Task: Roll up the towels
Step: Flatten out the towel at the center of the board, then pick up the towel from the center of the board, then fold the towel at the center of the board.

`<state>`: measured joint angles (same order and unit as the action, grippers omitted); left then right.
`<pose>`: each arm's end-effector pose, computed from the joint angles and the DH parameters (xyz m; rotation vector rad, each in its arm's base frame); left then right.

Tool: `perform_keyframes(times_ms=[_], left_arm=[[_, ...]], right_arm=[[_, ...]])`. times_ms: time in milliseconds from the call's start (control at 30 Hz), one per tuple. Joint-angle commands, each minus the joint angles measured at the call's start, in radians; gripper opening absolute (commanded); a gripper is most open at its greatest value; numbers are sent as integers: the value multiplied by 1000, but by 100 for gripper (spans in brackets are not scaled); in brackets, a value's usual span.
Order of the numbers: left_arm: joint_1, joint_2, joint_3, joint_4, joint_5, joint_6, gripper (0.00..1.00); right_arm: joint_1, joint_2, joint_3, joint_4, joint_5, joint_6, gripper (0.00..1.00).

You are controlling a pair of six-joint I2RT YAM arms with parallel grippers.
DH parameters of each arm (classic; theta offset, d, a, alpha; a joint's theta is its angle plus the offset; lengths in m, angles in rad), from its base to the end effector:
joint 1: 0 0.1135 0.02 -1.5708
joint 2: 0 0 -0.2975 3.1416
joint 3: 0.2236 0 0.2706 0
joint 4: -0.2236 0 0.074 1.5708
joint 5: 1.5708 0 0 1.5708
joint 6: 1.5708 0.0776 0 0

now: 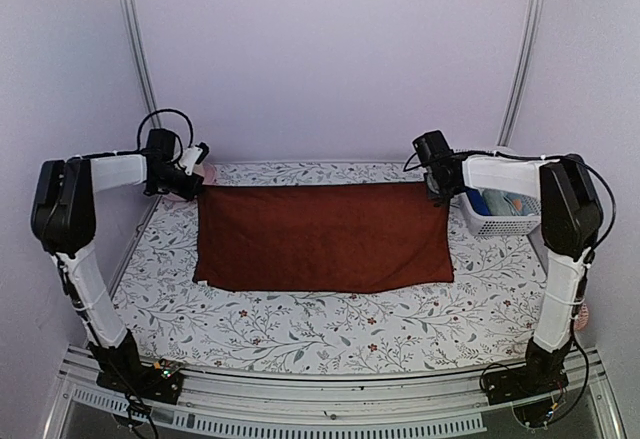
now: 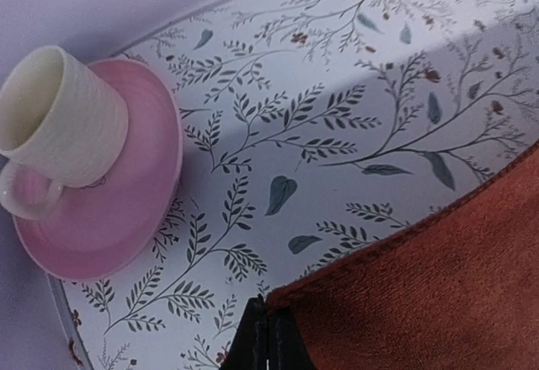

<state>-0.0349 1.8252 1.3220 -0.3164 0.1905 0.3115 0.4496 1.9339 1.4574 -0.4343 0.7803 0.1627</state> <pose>0.4567 -0.0307 0.2170 0.4967 2.3207 -0.0955 0.4442 0.1537 0.2219 -0.0079 2.2413 -0.6411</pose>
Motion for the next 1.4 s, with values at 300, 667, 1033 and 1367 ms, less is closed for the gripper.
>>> perform_keyframes(times_ms=[300, 667, 1033, 1367], left_arm=[[-49, 249, 87, 256, -255, 23, 0], [-52, 58, -101, 414, -171, 130, 0], [18, -105, -297, 476, 15, 159, 0], [70, -166, -395, 479, 138, 214, 0]], right_arm=[[-47, 237, 179, 311, -163, -289, 2], [-51, 94, 8, 409, -276, -383, 2], [-61, -62, -176, 413, -356, -378, 2], [-110, -141, -241, 417, -379, -360, 2]])
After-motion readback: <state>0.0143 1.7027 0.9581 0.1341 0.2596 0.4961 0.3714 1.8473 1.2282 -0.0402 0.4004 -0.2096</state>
